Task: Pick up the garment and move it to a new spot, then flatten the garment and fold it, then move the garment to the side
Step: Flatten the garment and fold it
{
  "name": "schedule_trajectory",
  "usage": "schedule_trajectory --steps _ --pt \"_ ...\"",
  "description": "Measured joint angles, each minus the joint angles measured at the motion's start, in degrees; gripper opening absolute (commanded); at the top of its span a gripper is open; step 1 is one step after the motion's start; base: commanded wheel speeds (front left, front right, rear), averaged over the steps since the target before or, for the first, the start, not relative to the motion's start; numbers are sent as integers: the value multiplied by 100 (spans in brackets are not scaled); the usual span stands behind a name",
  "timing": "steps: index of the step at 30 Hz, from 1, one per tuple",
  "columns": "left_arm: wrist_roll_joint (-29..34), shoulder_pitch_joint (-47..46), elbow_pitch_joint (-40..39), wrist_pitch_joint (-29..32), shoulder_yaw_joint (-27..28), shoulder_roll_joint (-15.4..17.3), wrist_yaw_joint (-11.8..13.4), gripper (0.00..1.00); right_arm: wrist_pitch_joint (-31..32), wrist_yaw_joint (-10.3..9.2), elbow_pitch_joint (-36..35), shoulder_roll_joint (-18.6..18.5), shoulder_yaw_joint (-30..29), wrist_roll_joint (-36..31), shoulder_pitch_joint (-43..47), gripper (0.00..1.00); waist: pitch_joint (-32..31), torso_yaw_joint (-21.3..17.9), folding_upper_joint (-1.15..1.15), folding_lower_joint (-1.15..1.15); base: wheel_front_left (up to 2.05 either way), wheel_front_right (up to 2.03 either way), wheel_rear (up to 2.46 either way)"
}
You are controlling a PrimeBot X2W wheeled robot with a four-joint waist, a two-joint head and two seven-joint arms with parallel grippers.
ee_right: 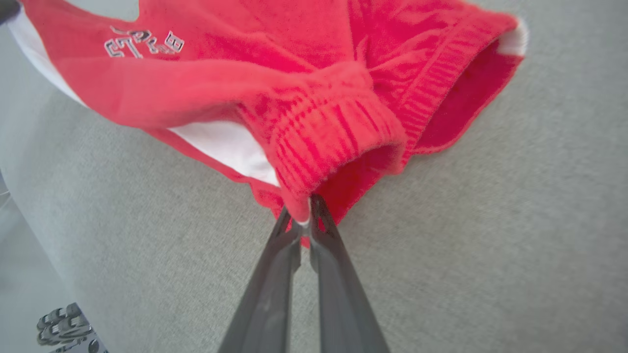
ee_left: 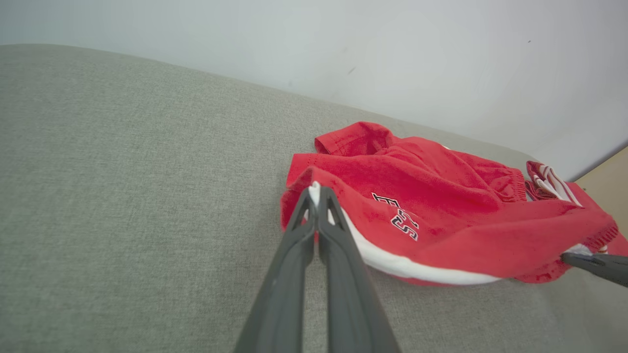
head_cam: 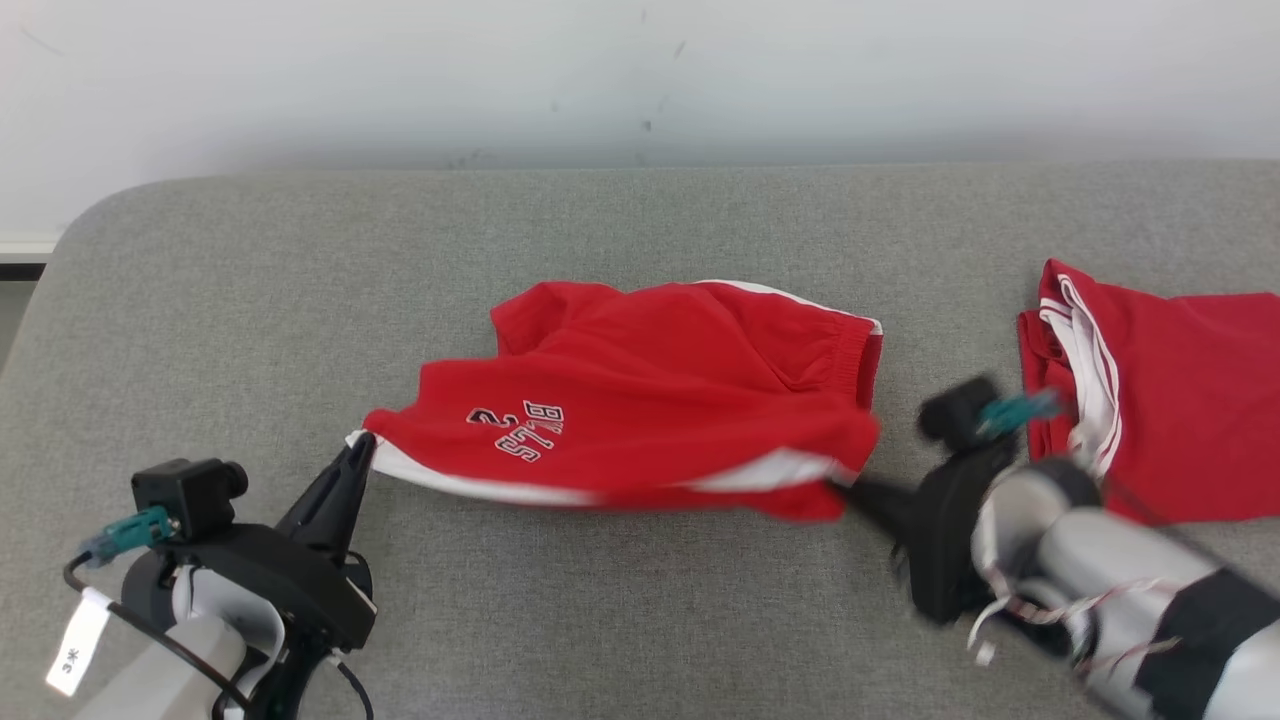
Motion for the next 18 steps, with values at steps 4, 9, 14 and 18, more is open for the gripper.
schedule_trajectory --steps 4,9,14,18 --pt "124 102 -22 3 -203 3 7 0 -118 -24 -5 -202 -189 2 -168 0 -23 -14 0 0 0 0 0" --pt "506 163 136 208 -658 -16 56 0 -189 -18 -14 -213 -172 3 -152 0 -37 -42 0 0 0 0 0" --pt "669 214 375 371 -846 -41 126 30 -193 9 -21 -148 -119 11 -108 0 -29 -83 0 0 0 0 0" --pt "779 201 465 416 -891 -26 208 100 -194 10 -14 -151 -107 20 -35 0 -21 -88 0 0 0 0 0"
